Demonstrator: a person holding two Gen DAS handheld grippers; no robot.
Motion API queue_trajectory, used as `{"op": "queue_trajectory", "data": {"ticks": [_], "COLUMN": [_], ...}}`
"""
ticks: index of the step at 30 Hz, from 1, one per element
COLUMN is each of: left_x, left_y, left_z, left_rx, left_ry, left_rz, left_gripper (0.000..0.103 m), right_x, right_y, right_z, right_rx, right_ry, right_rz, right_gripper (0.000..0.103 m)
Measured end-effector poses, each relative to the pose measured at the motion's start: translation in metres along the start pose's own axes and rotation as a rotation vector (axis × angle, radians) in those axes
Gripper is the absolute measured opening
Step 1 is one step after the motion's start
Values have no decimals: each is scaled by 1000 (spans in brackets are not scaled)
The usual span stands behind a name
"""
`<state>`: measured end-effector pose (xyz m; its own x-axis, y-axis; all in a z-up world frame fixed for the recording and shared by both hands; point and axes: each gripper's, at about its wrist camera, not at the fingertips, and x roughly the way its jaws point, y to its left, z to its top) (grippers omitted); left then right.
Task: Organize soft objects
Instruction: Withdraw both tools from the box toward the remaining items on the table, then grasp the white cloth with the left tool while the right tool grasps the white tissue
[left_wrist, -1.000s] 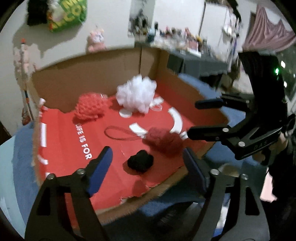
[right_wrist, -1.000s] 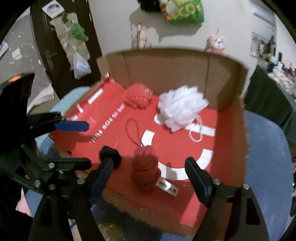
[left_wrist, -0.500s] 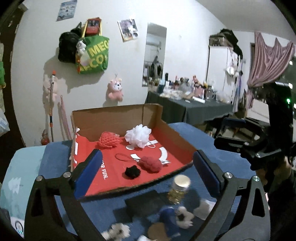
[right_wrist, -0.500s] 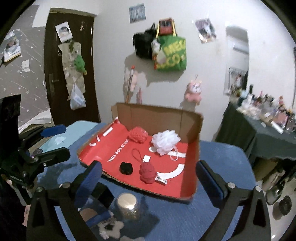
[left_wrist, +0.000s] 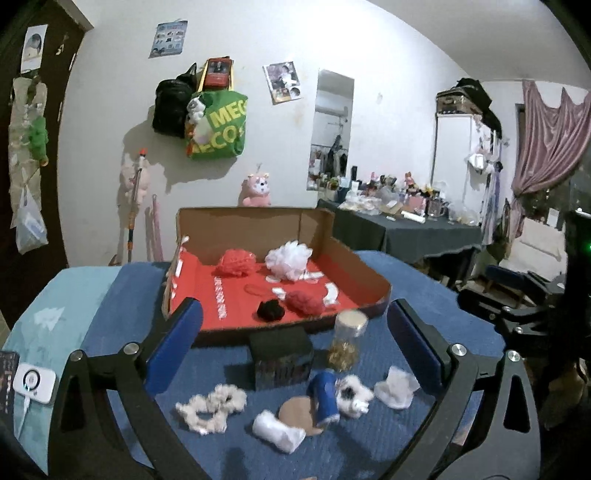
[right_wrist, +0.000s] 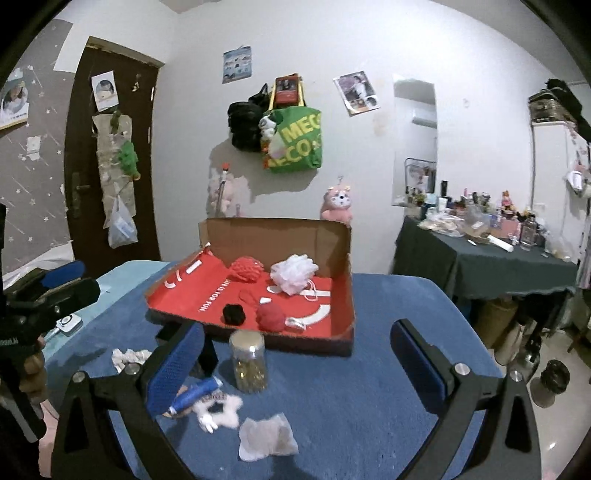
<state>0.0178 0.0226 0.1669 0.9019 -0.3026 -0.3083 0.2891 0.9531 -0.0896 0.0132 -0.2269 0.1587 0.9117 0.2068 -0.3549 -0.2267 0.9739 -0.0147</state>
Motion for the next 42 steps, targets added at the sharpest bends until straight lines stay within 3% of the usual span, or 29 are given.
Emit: {"op": "queue_trajectory", "data": {"ticks": [6, 9, 15, 32, 34, 39, 41, 42], "left_x": [-2, 3, 21, 54, 58, 69, 72, 72], "left_y": [-1, -2, 2, 20, 19, 18, 20, 21], "left_z": [-34, -51, -84, -118, -121, -125, -127, -127], "left_rx": [-4, -1, -18, -68, -51, -37, -53, -57], "left_ry": [6, 23, 116, 266, 279, 339, 357, 359], "left_rz": [42, 55, 54, 60, 72, 47, 19, 4], "left_gripper": [102, 102, 102, 100, 88, 60, 48, 35], "right_x": [0, 9, 29, 63, 67, 79, 81, 83], "right_y": [2, 2, 0, -3, -1, 7, 12, 13], "right_z": [-38, -58, -89, -116, -117, -117, -119, -120], "right_rx": [22, 45, 62, 54, 43, -1, -18, -18], "right_ry": [-8, 30, 108, 208, 215, 234, 240, 250], "right_rz": [-26, -24, -33, -7, 1, 34, 60, 89], "right_gripper": [103, 103, 103, 102, 100, 84, 58, 47]}}
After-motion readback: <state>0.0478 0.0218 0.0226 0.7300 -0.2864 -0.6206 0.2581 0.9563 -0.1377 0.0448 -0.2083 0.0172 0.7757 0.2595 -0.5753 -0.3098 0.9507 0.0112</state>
